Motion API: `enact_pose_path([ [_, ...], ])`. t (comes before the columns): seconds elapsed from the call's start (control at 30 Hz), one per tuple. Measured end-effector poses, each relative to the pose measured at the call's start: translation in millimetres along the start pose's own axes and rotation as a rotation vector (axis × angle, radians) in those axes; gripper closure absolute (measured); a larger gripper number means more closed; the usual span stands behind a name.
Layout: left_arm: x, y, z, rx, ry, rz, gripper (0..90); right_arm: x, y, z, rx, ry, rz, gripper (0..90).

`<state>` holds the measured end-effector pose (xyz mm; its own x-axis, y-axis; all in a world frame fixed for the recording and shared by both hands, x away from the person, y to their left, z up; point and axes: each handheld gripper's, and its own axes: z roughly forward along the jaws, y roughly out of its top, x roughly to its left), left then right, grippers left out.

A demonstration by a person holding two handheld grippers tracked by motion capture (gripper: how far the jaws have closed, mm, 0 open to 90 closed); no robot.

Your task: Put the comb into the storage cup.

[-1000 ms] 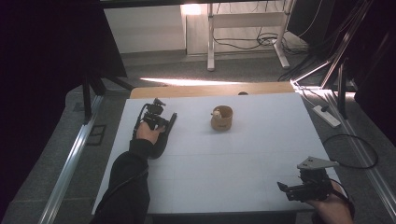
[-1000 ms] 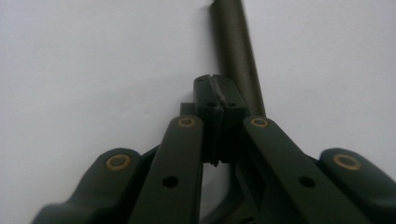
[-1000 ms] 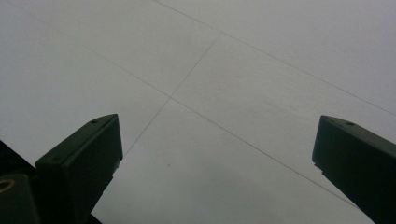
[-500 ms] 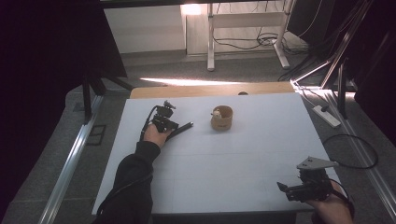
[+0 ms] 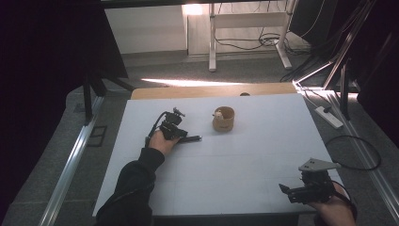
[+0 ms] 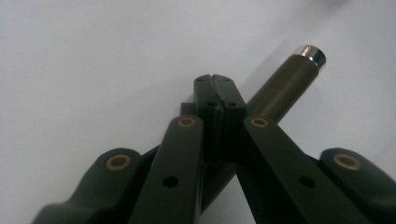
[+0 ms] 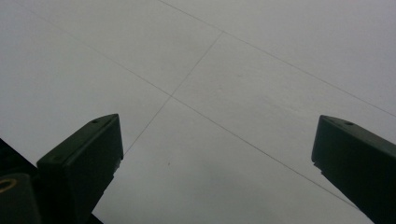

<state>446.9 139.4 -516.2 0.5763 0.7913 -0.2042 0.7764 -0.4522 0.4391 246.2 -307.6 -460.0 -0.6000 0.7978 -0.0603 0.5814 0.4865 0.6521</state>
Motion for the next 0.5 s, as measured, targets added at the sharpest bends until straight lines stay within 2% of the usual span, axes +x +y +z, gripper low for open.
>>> enact_pose_path([
  [0.2,-12.7,-4.5,-2.1,0.008,-0.023,0.027,88.5,0.2,-0.1,-0.1,-0.001,0.0,-0.003,2.6],
  [0.5,-29.1,-19.8,-8.5,0.029,-0.056,0.072,88.5,0.5,0.1,0.0,0.0,0.0,-0.006,2.6],
])
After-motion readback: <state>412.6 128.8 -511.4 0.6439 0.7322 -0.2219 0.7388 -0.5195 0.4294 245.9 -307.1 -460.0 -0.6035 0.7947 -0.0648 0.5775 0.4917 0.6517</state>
